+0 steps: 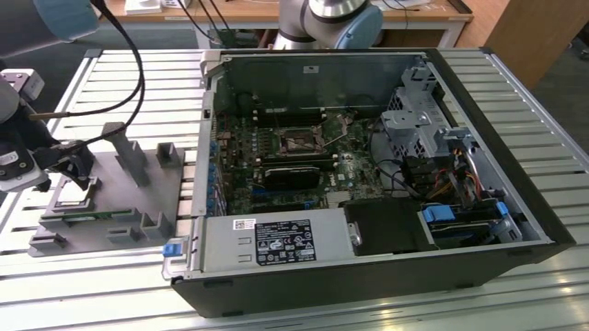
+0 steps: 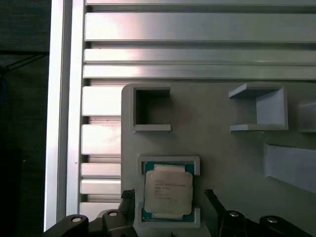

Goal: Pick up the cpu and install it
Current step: 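Pick up the cpu and move it towards the insertion slot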

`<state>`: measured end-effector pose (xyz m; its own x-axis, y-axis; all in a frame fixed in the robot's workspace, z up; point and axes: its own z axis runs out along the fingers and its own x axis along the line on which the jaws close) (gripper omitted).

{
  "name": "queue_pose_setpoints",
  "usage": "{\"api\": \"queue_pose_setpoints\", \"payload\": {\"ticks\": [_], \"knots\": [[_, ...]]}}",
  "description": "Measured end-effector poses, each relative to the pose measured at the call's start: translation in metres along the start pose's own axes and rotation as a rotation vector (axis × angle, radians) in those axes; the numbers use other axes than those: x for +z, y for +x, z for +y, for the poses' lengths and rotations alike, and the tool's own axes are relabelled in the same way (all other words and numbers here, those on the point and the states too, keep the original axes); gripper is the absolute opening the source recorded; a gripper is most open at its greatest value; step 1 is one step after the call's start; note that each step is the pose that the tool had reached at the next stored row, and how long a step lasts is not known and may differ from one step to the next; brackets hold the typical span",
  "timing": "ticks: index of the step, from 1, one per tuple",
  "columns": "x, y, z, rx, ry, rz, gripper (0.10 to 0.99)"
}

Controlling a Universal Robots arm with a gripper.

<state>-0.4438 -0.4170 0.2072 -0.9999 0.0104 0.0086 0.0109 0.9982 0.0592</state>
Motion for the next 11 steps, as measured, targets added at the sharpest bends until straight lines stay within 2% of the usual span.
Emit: {"api": "queue_pose_setpoints", "payload": {"ticks": [6,11], "knots": [[0.0099,0.0008,0.0002,0.000,0.000,0.0001,0.659],[0.0151,0.0019,0.0004,0.000,0.000,-0.0001,0.659]]}}
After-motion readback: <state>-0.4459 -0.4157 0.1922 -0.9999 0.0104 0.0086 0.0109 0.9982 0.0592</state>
